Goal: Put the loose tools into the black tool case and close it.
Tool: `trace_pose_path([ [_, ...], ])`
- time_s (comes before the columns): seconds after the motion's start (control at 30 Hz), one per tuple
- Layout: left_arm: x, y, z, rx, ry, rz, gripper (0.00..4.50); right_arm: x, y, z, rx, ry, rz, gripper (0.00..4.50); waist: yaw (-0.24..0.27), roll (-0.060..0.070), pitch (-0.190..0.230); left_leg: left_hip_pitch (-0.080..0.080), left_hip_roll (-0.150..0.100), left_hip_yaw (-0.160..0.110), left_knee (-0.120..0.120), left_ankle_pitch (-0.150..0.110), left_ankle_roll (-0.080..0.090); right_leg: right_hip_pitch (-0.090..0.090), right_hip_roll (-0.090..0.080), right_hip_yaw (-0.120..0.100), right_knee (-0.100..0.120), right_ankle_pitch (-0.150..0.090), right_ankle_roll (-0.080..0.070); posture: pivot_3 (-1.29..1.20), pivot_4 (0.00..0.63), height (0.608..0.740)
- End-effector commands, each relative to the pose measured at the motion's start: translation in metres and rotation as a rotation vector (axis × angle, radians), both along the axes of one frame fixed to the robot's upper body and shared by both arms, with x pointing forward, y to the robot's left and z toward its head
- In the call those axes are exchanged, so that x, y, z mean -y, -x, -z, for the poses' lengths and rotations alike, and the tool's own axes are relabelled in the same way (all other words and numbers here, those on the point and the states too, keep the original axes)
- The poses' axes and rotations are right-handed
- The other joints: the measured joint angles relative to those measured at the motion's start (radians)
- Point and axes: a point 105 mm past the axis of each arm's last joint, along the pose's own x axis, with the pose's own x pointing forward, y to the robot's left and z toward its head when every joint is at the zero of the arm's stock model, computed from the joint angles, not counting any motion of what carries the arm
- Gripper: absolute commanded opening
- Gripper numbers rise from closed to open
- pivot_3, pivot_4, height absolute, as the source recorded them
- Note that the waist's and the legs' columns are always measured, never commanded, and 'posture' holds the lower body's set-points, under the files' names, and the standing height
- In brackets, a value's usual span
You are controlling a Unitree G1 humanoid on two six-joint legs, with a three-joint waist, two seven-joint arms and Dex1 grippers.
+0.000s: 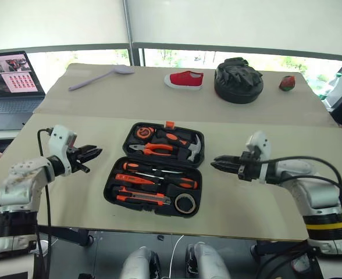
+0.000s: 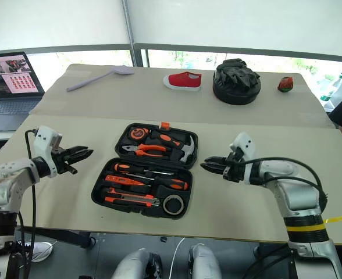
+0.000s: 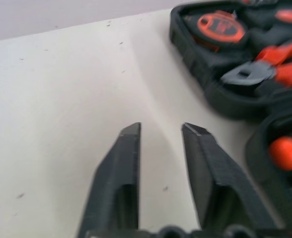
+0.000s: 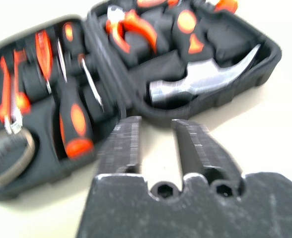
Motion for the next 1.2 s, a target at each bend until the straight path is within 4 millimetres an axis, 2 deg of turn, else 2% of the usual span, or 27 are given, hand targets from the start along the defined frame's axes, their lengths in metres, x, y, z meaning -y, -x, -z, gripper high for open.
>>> trace_pose_path([
  [0.03,0.005,-0.006,-0.024,-0.104,0.087,0.012,3.27,-0.008,0.000,-0.026,-0.175,-0.081,0.022,3.17,0.000,-0.001,0.000,0.000,0.000,0.000,0.000,0.000,0.000,0.000,0.000,0.000,0.000,0.000,0.000,0.00,0.150,0.740],
  [0.07,0.007,-0.007,-0.023,-0.146,0.087,0.018,3.75,-0.012,0.000,-0.028,-0.221,-0.081,0.019,3.61,0.000,-0.001,0.000,0.000,0.000,0.000,0.000,0.000,0.000,0.000,0.001,0.000,0.000,0.000,0.000,0.00,0.150,0.740],
  [0.13,0.010,-0.010,-0.020,-0.227,0.090,0.006,4.38,-0.014,-0.003,-0.021,-0.293,0.013,0.039,4.17,-0.004,-0.001,0.000,0.000,0.000,0.000,0.000,0.001,0.000,0.000,0.003,0.000,0.000,0.000,-0.001,0.00,0.150,0.740],
  [0.17,0.011,-0.015,-0.018,-0.238,0.071,-0.011,4.49,-0.015,-0.007,-0.019,-0.335,0.033,0.064,4.17,-0.004,-0.001,0.000,0.000,-0.001,0.000,0.000,0.001,0.000,0.000,0.004,0.000,0.001,0.000,-0.001,0.00,0.150,0.740],
  [0.27,0.020,-0.026,-0.010,-0.271,0.024,-0.009,4.49,-0.019,-0.023,-0.016,-0.418,0.045,0.147,4.17,-0.004,-0.001,0.000,0.000,-0.001,0.001,-0.001,0.001,0.000,0.000,0.005,0.000,0.000,0.000,0.000,0.00,0.150,0.740],
  [0.43,0.030,-0.038,-0.002,-0.311,-0.003,-0.008,4.49,-0.025,-0.040,-0.007,-0.444,0.074,0.199,4.17,-0.004,-0.001,0.001,-0.002,-0.003,0.002,0.000,0.001,0.000,-0.002,0.006,-0.001,0.001,0.001,-0.001,0.00,0.150,0.740],
  [0.6,0.033,-0.045,0.000,-0.328,0.021,-0.004,4.49,-0.032,-0.049,0.007,-0.471,0.087,0.225,4.17,-0.007,-0.001,0.001,-0.002,-0.003,0.003,0.000,0.001,0.000,-0.002,0.006,-0.001,0.001,0.001,-0.001,0.00,0.150,0.740],
  [0.7,0.034,-0.048,0.005,-0.337,0.018,-0.007,4.50,-0.025,-0.055,0.019,-0.509,0.118,0.286,3.42,-0.009,-0.001,0.001,-0.002,-0.003,0.003,0.000,0.001,0.000,-0.002,0.006,-0.001,0.002,0.001,-0.001,0.00,0.150,0.740],
  [0.73,0.034,-0.049,0.006,-0.337,0.017,-0.010,4.50,-0.024,-0.056,0.020,-0.518,0.121,0.296,3.04,-0.010,-0.001,0.001,-0.002,-0.003,0.004,0.000,0.001,0.000,-0.002,0.006,-0.001,0.002,0.001,-0.001,0.00,0.150,0.740],
  [0.87,0.038,-0.057,0.003,-0.297,0.066,-0.012,3.49,-0.025,-0.057,0.025,-0.562,0.112,0.300,1.80,-0.010,-0.001,0.001,-0.002,-0.003,0.003,0.000,0.001,-0.001,-0.002,0.005,-0.001,0.002,0.001,-0.001,0.00,0.150,0.740],
  [0.93,0.032,-0.065,0.002,-0.245,0.061,-0.068,2.70,-0.025,-0.058,0.028,-0.590,0.087,0.321,1.06,-0.011,-0.001,0.001,0.000,-0.003,0.003,0.000,0.001,-0.001,-0.001,0.005,-0.001,0.003,0.001,-0.001,0.00,0.150,0.740],
  [1.0,0.033,-0.063,0.004,-0.270,0.092,-0.052,1.92,-0.024,-0.062,0.031,-0.604,0.065,0.347,0.32,-0.013,-0.001,0.000,0.000,-0.003,0.003,0.001,0.001,-0.001,0.000,0.004,-0.001,0.002,0.001,-0.001,0.00,0.150,0.740],
  [1.03,0.035,-0.060,0.005,-0.288,0.113,-0.035,1.66,-0.023,-0.064,0.032,-0.608,0.058,0.358,0.09,-0.016,-0.001,0.000,0.001,-0.003,0.003,0.001,0.002,-0.002,0.000,0.003,-0.001,0.003,0.001,0.000,0.00,0.150,0.740],
  [1.13,0.034,-0.057,0.005,-0.297,0.166,-0.024,0.59,-0.033,-0.067,0.026,-0.571,-0.001,0.327,0.00,-0.026,-0.002,0.000,0.001,-0.003,0.003,0.000,0.002,-0.004,0.001,0.003,-0.001,0.002,0.003,0.001,0.00,0.150,0.740],
  [1.17,0.033,-0.058,0.003,-0.282,0.201,-0.033,0.23,-0.041,-0.070,0.015,-0.498,-0.062,0.283,0.00,-0.029,-0.002,0.000,0.001,-0.003,0.003,0.000,0.003,-0.005,0.001,0.001,-0.001,0.003,0.003,0.001,0.00,0.150,0.740],
  [1.2,0.032,-0.059,0.000,-0.258,0.240,-0.035,0.06,-0.047,-0.073,0.004,-0.415,-0.108,0.246,0.00,-0.030,-0.002,0.000,0.001,-0.003,0.003,0.000,0.003,-0.005,0.001,0.000,-0.001,0.003,0.003,0.001,0.00,0.150,0.740],
])
